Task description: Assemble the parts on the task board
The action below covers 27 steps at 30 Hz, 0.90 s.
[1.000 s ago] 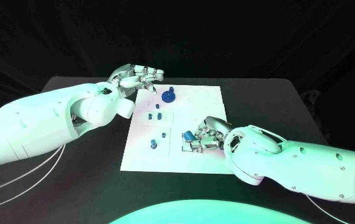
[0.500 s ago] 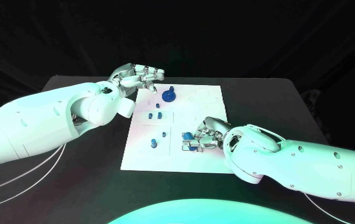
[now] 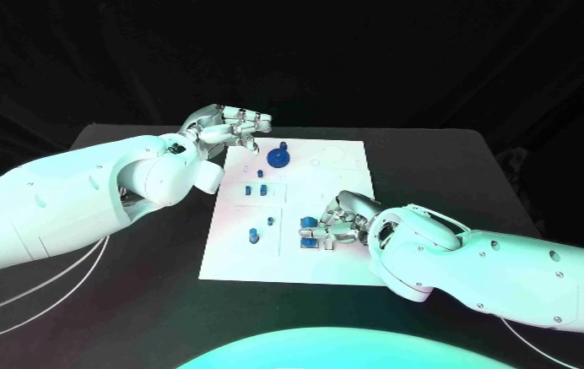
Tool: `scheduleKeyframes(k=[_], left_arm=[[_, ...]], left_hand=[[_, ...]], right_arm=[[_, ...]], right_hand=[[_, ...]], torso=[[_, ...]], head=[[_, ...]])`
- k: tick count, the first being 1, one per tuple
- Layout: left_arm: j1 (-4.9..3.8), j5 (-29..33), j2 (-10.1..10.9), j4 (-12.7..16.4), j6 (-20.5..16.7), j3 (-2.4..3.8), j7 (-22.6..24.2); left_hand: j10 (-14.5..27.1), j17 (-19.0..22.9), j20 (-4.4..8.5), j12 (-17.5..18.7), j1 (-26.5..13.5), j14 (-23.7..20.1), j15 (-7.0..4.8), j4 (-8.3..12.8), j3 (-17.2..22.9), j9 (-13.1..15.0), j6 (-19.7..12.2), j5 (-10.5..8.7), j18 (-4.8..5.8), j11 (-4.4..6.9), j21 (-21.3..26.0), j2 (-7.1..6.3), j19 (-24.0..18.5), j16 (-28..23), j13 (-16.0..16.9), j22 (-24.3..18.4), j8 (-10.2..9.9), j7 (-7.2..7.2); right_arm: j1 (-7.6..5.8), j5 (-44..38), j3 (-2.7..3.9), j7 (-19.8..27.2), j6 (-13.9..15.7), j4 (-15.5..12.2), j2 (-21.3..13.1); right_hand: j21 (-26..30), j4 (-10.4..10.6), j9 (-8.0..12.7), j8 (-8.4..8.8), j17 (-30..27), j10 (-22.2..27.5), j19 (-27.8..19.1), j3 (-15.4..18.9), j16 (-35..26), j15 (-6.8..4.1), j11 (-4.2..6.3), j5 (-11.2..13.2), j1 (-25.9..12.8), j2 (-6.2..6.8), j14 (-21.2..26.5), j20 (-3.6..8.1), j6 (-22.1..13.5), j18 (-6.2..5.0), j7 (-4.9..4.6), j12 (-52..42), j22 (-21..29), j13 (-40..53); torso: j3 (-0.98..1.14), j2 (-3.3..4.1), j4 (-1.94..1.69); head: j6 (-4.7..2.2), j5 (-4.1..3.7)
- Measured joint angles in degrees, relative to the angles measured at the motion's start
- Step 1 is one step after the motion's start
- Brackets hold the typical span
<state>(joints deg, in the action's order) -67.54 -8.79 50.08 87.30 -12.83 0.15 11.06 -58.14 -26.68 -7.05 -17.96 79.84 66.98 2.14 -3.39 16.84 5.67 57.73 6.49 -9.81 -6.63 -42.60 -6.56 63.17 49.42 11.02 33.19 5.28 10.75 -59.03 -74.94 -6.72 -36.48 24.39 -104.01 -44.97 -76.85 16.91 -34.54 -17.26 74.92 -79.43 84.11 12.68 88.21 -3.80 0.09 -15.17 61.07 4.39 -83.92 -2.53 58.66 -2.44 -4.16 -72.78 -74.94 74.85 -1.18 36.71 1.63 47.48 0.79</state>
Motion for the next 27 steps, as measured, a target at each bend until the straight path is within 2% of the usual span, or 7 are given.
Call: scheduleKeyframes(k=[5,7,10,15,21,23,27], left_arm=[[0.00,0.0,0.0,0.0,0.1,0.00,-0.1],[0.00,0.0,0.0,0.0,0.1,0.00,-0.2],[0.00,0.0,0.0,0.0,0.2,0.00,-0.2],[0.00,0.0,0.1,0.0,0.2,0.00,-0.2],[0.00,0.0,0.2,0.0,0.3,0.00,-0.3],[0.00,0.0,0.2,0.0,0.3,0.00,-0.3],[0.00,0.0,0.1,0.0,0.3,0.00,-0.3]], left_hand=[[0.0,0.0,0.00,0.0,0.0,0.0,0.00,0.0,0.0,0.0,0.0,0.00,0.00,0.00,0.0,0.00,0.0,0.0,0.0,0.0,0.0,0.00],[0.0,0.0,0.00,0.0,0.0,0.0,0.00,0.0,0.0,0.0,0.0,0.00,0.00,0.00,0.0,0.00,0.0,0.0,0.0,0.0,0.0,0.00],[0.0,0.0,0.00,0.0,0.0,0.0,0.00,0.0,0.0,0.0,0.0,0.00,0.00,0.00,0.0,0.00,0.0,0.0,0.0,0.0,0.0,0.00],[0.0,0.0,0.00,0.0,0.0,0.0,0.00,0.0,0.0,0.0,0.0,0.00,0.00,0.00,0.0,0.00,0.0,0.0,0.0,0.0,0.0,0.00],[0.0,0.0,0.00,0.0,0.0,0.0,0.00,0.0,0.0,0.0,0.0,0.00,0.00,0.00,0.0,0.00,0.0,0.0,0.0,0.0,0.0,0.00],[0.0,0.0,0.00,0.0,0.0,0.0,0.00,0.0,0.0,0.0,0.0,0.00,0.00,0.00,0.0,0.00,0.0,0.0,0.0,0.0,0.0,0.00],[0.0,0.0,0.00,0.0,0.0,0.0,0.00,0.0,0.0,0.0,0.0,0.00,0.00,0.00,0.0,0.00,0.0,0.0,0.0,0.0,0.0,-0.01]], right_arm=[[0.00,-0.2,0.01,0.1,0.5,-0.5,-0.3],[0.00,-0.4,0.01,0.1,0.7,-0.9,-0.6],[0.00,-0.8,0.01,0.2,1.1,-1.8,-1.4],[0.05,-1.7,0.01,0.6,1.7,-3.1,-2.9],[0.16,-2.7,0.00,1.6,1.7,-3.9,-3.7],[0.19,-3.0,-0.01,1.8,1.7,-3.9,-3.8],[0.22,-3.4,-0.01,2.3,1.7,-3.8,-4.8]], right_hand=[[0.0,-0.1,-0.1,0.22,0.0,0.2,0.0,-1.0,0.0,0.00,-0.20,0.0,-0.2,-0.23,0.0,0.00,0.0,-0.03,0.00,0.0,0.0,-0.1],[0.0,-0.2,-0.2,0.22,0.0,0.2,0.0,-1.3,0.0,0.00,-0.20,-0.8,-0.2,-0.24,0.0,0.00,0.0,-0.05,0.00,0.0,0.0,0.0],[0.0,-0.4,-0.4,0.22,0.0,0.2,0.0,-1.8,0.0,0.00,-0.19,-2.4,1.0,-1.43,0.0,0.00,0.0,-0.06,0.00,-0.1,0.0,0.1],[-1.0,-2.3,-1.0,-0.59,0.0,-0.9,0.0,-3.7,0.0,0.00,0.58,-4.7,7.0,-2.37,0.0,-0.01,0.8,-0.08,0.81,-1.6,0.0,0.2],[-2.2,-4.6,-1.6,-1.33,0.0,-2.0,0.0,-4.4,0.0,-0.24,0.94,-4.0,11.4,-2.56,-0.2,0.01,1.3,-0.09,1.32,-3.0,0.0,0.3],[-2.2,-4.8,-1.6,-1.34,0.0,-2.0,-0.2,-4.6,0.0,-0.42,0.93,-2.9,11.9,-2.78,0.0,0.20,1.3,-0.11,1.32,-3.2,0.0,0.3],[-2.2,-5.1,-1.6,-1.34,0.0,-2.0,-0.2,-4.9,0.0,-0.42,0.93,-2.7,12.4,-3.29,0.0,0.20,1.3,-0.11,1.32,-3.4,0.0,0.4]], torso=[[0.01,0.00,0.03],[0.04,0.00,0.03],[0.07,0.01,0.03],[0.07,0.01,0.07],[0.05,0.01,0.10],[0.04,0.01,0.10],[0.04,-0.03,0.07]], head=[[-0.03,0.04],[-0.04,0.04],[-0.08,0.07],[-0.17,0.17],[-0.29,0.18],[-0.34,0.09],[-0.46,-0.11]])
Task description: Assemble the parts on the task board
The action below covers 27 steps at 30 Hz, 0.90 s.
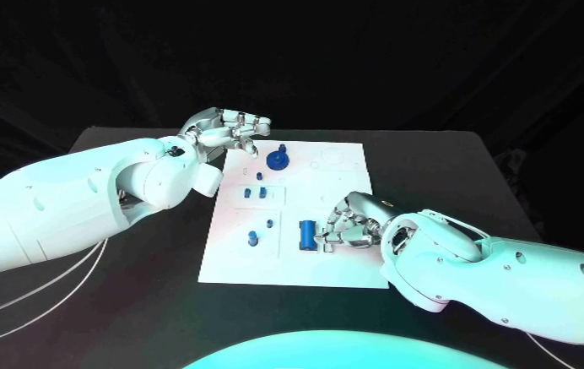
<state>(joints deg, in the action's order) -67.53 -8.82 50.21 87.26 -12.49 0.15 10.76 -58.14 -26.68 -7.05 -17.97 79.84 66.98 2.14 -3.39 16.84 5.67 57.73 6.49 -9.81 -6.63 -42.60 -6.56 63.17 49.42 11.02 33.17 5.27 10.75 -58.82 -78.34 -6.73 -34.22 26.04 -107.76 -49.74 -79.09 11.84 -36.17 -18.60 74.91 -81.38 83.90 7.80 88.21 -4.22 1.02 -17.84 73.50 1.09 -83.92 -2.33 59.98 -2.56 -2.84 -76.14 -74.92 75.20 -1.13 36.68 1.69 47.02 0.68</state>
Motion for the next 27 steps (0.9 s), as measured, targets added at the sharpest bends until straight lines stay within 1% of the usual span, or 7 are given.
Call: scheduleKeyframes(k=[2,4,12,14,17,19,27], left_arm=[[0.00,0.0,0.0,0.0,0.0,0.00,0.0],[0.00,0.0,0.0,0.0,0.0,0.00,0.0],[0.01,0.0,0.1,-0.1,0.0,-0.03,0.0],[0.01,0.0,0.2,0.0,0.0,-0.06,0.0],[0.01,0.0,0.2,0.0,0.0,-0.09,0.0],[0.01,0.0,0.2,0.0,0.1,-0.10,0.0],[0.02,0.0,0.2,0.0,0.2,-0.13,0.0]], left_hand=[[0.0,0.0,0.00,0.0,0.0,0.0,0.00,0.0,0.0,0.0,0.0,0.00,0.00,0.00,0.0,0.00,0.0,0.0,0.0,0.0,0.0,0.00],[0.0,0.0,0.00,0.0,0.0,0.0,0.00,0.0,0.0,0.0,0.0,0.00,0.00,0.00,0.0,0.00,0.0,0.0,0.0,0.0,0.0,0.00],[0.0,0.0,0.00,0.0,0.0,0.0,0.00,0.0,0.0,0.0,0.0,0.00,0.00,0.00,0.0,0.00,0.0,0.0,0.0,0.0,0.0,0.00],[0.0,0.0,0.00,0.0,0.0,0.0,0.00,0.0,0.0,0.0,0.0,0.00,0.00,0.00,0.0,0.00,0.0,0.0,0.0,0.0,0.0,0.00],[0.0,0.0,0.00,0.0,0.0,-0.1,-0.13,0.0,-0.3,0.0,0.0,0.00,0.00,0.00,0.0,0.00,0.0,0.0,0.0,0.0,0.2,0.00],[0.0,0.0,0.00,0.0,0.0,-0.2,-0.21,0.0,-0.3,0.0,0.0,0.00,0.00,0.00,0.0,0.00,0.0,0.0,0.0,0.0,0.2,0.00],[0.0,0.0,0.00,0.0,0.0,-0.2,-0.21,0.0,-0.3,0.0,0.0,0.00,0.00,0.00,0.0,0.00,0.0,0.0,0.0,0.0,0.2,0.00]], right_arm=[[0.00,-0.2,0.00,0.3,0.1,0.0,-1.2],[-0.02,-0.3,0.00,0.7,0.2,-0.1,-2.7],[-0.29,-0.6,0.00,2.5,1.0,-1.0,-9.0],[-0.31,-1.0,0.00,2.8,1.2,-0.9,-9.9],[-0.31,-2.0,-0.04,3.1,1.3,-0.8,-10.6],[-0.21,-3.1,-0.09,3.1,1.5,-0.6,-10.7],[0.95,-6.6,-0.29,2.2,1.5,1.1,-9.4]], right_hand=[[0.0,0.0,0.1,0.07,0.0,0.0,0.0,0.0,0.0,0.00,0.00,-0.4,0.2,-0.15,0.0,0.00,-0.1,-0.01,-0.08,-0.1,0.0,0.0],[0.0,-0.1,0.4,0.90,0.0,0.0,0.0,-0.3,0.0,0.00,0.00,-1.7,0.5,-0.45,0.0,0.00,-0.7,-0.01,-0.66,0.0,0.0,0.0],[0.9,-0.1,1.6,2.62,0.0,0.2,0.0,-0.9,0.0,0.01,-0.23,-3.7,1.3,-0.77,0.0,0.00,-1.3,-0.01,-0.89,0.7,0.0,0.1],[1.0,0.1,1.9,3.12,0.0,0.2,0.0,-1.1,0.0,0.01,-0.23,-4.6,1.8,-0.63,0.0,0.00,-1.3,-0.01,-0.89,0.8,0.0,0.1],[1.3,0.3,2.4,3.61,0.0,0.2,0.0,-1.2,0.0,0.01,-0.23,-7.7,2.0,-0.40,0.0,0.00,-0.9,-0.01,-0.96,1.5,0.0,1.0],[1.3,0.4,2.6,3.80,0.0,0.2,0.0,-1.3,0.0,0.01,-0.23,-8.8,2.0,-0.40,0.0,0.00,-0.6,-0.01,-0.85,1.5,0.0,1.0],[1.3,1.3,2.9,4.22,0.0,0.3,0.0,-1.2,0.0,0.01,-0.32,-9.6,2.0,-0.35,0.0,-0.01,-0.2,-0.02,-0.85,2.0,0.0,1.1]], torso=[[-0.01,-0.03,0.00],[-0.02,-0.04,0.02],[-0.02,-0.07,0.16],[-0.01,-0.07,0.23],[0.00,-0.08,0.32],[0.00,-0.09,0.34],[0.02,-0.09,0.23]], head=[[-0.09,-0.11],[-0.19,-0.32],[-0.40,-1.68],[-0.40,-1.76],[-0.35,-1.94],[-0.26,-2.08],[-0.07,-2.20]])
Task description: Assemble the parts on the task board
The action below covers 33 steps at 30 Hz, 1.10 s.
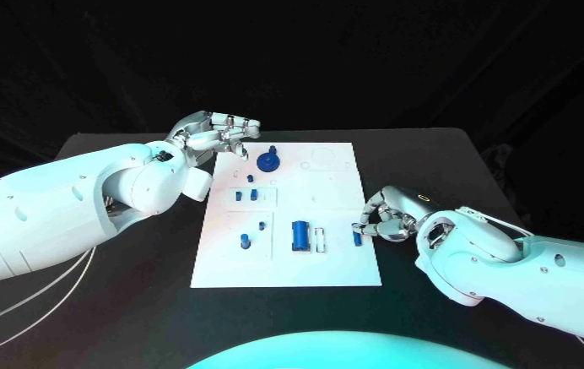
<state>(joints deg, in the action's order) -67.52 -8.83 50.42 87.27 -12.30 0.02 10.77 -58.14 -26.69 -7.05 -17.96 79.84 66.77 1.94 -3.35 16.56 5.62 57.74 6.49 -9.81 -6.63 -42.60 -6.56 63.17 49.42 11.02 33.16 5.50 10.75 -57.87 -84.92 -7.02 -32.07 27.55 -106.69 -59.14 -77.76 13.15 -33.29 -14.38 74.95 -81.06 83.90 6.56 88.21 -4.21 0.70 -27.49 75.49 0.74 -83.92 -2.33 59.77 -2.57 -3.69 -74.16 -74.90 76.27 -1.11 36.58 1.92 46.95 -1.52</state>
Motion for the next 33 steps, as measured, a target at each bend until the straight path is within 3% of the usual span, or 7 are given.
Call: scheduleKeyframes(k=[10,17,22,33], left_arm=[[0.01,0.0,0.0,0.0,0.2,-0.02,0.0],[0.01,0.0,0.1,0.0,0.3,-0.02,-0.1],[0.01,0.0,0.2,0.0,0.4,-0.03,-0.1],[0.01,0.0,0.2,0.0,0.5,-0.03,-0.2]], left_hand=[[0.0,0.0,0.00,0.0,0.0,0.0,0.00,0.0,0.0,0.0,0.0,0.00,0.00,0.00,0.0,0.00,0.0,0.0,0.0,0.0,0.0,0.00],[0.0,0.0,0.00,0.0,0.0,0.0,0.00,0.0,0.0,0.0,0.0,0.00,0.00,0.00,0.0,0.00,0.0,0.0,0.0,0.0,0.0,0.00],[0.0,0.0,0.00,0.0,0.0,0.0,0.00,0.0,0.0,0.0,0.0,0.00,0.00,0.00,0.0,0.00,0.0,0.0,0.0,0.0,0.0,0.00],[0.0,0.0,0.00,0.0,0.0,0.0,0.00,0.0,0.0,0.0,0.0,0.00,0.00,0.00,0.0,0.00,0.0,0.0,0.0,0.0,0.0,0.00]], right_arm=[[0.70,-2.1,-0.05,-2.1,-0.8,1.9,1.9],[1.04,-3.1,-0.07,-3.5,-1.7,2.1,2.4],[1.26,-3.5,-0.07,-4.1,-2.4,2.0,2.6],[1.49,-3.9,-0.03,-4.7,-3.7,2.1,2.8]], right_hand=[[1.0,2.5,0.3,0.56,0.0,0.4,0.0,1.0,-0.2,0.00,-0.40,0.4,-2.1,2.09,0.0,0.00,0.4,-0.01,-0.41,1.3,0.0,-1.6],[1.0,3.2,0.3,0.56,0.0,0.4,0.0,1.3,-0.2,0.00,-0.40,0.4,-2.9,2.83,0.0,0.00,0.9,-0.01,-0.37,1.1,0.0,-1.3],[1.0,3.4,0.2,0.56,0.0,0.4,0.0,1.8,-0.2,0.00,-0.40,-1.3,-3.9,2.60,0.0,0.00,1.1,-0.01,-0.08,1.1,0.0,-1.3],[1.0,3.1,0.0,0.56,0.0,0.4,0.0,2.1,-0.2,0.00,-0.40,-1.6,-3.9,2.60,0.0,0.00,1.7,-0.01,0.02,0.9,0.0,-1.3]], torso=[[-0.05,0.01,-0.03],[-0.05,0.01,0.03],[-0.06,0.01,0.03],[-0.06,-0.02,0.05]], head=[[0.21,0.23],[0.36,0.32],[0.47,0.30],[0.61,0.41]])
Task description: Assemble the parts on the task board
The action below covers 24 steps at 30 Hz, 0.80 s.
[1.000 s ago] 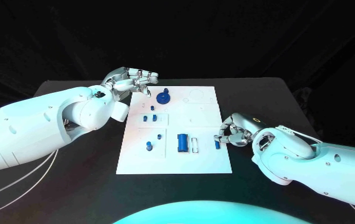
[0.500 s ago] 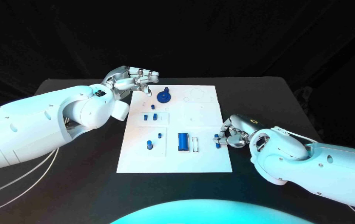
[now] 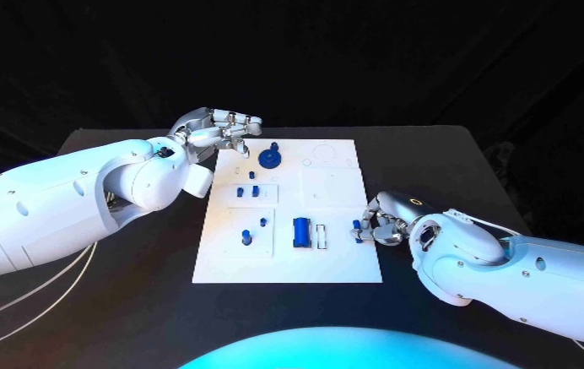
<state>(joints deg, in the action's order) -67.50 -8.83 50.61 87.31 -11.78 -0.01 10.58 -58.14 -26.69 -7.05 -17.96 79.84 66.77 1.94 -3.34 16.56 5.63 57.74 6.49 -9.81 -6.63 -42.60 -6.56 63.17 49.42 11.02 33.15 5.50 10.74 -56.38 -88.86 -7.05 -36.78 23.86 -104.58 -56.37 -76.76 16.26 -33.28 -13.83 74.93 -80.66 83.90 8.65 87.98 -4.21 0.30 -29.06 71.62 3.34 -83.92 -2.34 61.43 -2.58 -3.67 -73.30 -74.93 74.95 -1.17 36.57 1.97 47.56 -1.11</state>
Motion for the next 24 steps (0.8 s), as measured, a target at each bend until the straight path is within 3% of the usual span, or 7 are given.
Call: scheduleKeyframes(k=[6,11,16,20,24], left_arm=[[0.00,0.0,0.0,0.0,0.1,0.00,-0.1],[0.00,0.0,0.1,0.0,0.2,0.00,-0.1],[0.00,0.0,0.1,0.0,0.2,0.00,-0.2],[0.00,0.0,0.1,0.1,0.3,0.00,-0.2],[0.00,0.0,0.1,0.1,0.3,0.00,-0.3]], left_hand=[[0.0,0.1,0.00,0.0,0.0,0.0,0.00,0.0,0.0,0.0,-0.2,0.00,0.00,0.00,0.0,0.00,0.0,0.0,0.0,0.0,0.0,-0.21],[0.0,0.1,0.00,0.0,0.0,0.0,0.00,0.0,0.0,0.0,-0.2,0.00,0.00,0.00,0.0,0.00,0.0,0.0,0.0,0.0,0.0,-0.21],[0.0,0.1,0.00,0.0,0.0,0.0,0.00,0.0,0.0,0.0,-0.2,0.00,0.00,0.00,0.0,0.00,0.0,0.0,0.0,0.0,0.0,-0.21],[0.0,0.1,0.00,0.0,0.0,0.0,0.00,0.0,0.0,0.0,-0.2,0.00,0.00,0.00,0.0,0.00,0.0,0.0,0.0,0.0,0.0,-0.21],[0.0,0.1,0.00,0.0,0.0,0.0,0.00,0.0,0.0,0.0,-0.2,0.00,0.00,0.00,0.0,0.00,0.0,0.0,0.0,0.0,0.0,-0.21]], right_arm=[[0.03,-0.7,0.09,-0.3,-0.6,0.3,0.5],[0.12,-1.6,0.16,-0.6,-0.8,0.5,0.9],[0.15,-2.6,0.18,-1.0,-1.2,0.8,1.2],[0.14,-3.5,0.22,-1.3,-1.8,0.9,1.3],[0.09,-4.5,0.26,-1.4,-2.6,0.8,1.5]], right_hand=[[0.0,-0.3,-0.4,-0.07,0.0,0.0,0.0,0.3,0.0,0.00,0.00,0.0,0.9,0.85,0.0,0.00,0.2,0.00,0.15,0.0,0.0,0.0],[0.1,-0.9,-0.6,-0.21,0.0,0.0,0.0,0.1,-0.2,0.00,0.00,1.0,2.9,0.54,0.0,0.00,0.3,0.00,0.04,0.0,0.0,0.0],[0.3,-2.3,-0.9,-0.57,0.0,0.0,0.0,-0.3,-0.2,0.00,0.00,3.4,5.7,0.59,0.0,0.00,0.3,0.00,0.10,-0.2,0.0,0.3],[0.3,-3.2,-0.9,-0.72,0.0,0.3,0.0,-1.1,-0.2,0.01,0.10,6.9,7.3,0.67,0.0,0.00,0.4,-0.01,0.14,0.1,0.0,0.4],[0.3,-4.0,-0.9,-0.33,0.0,0.4,0.0,-1.8,-0.2,0.01,0.05,7.6,8.9,1.01,0.0,0.00,0.4,0.00,0.14,0.2,0.0,0.4]], torso=[[0.00,-0.01,-0.02],[0.00,-0.01,-0.04],[0.00,-0.01,-0.05],[0.00,-0.01,-0.05],[0.00,-0.01,-0.02]], head=[[0.03,0.01],[0.05,0.01],[0.08,0.06],[0.24,0.06],[0.26,0.08]])
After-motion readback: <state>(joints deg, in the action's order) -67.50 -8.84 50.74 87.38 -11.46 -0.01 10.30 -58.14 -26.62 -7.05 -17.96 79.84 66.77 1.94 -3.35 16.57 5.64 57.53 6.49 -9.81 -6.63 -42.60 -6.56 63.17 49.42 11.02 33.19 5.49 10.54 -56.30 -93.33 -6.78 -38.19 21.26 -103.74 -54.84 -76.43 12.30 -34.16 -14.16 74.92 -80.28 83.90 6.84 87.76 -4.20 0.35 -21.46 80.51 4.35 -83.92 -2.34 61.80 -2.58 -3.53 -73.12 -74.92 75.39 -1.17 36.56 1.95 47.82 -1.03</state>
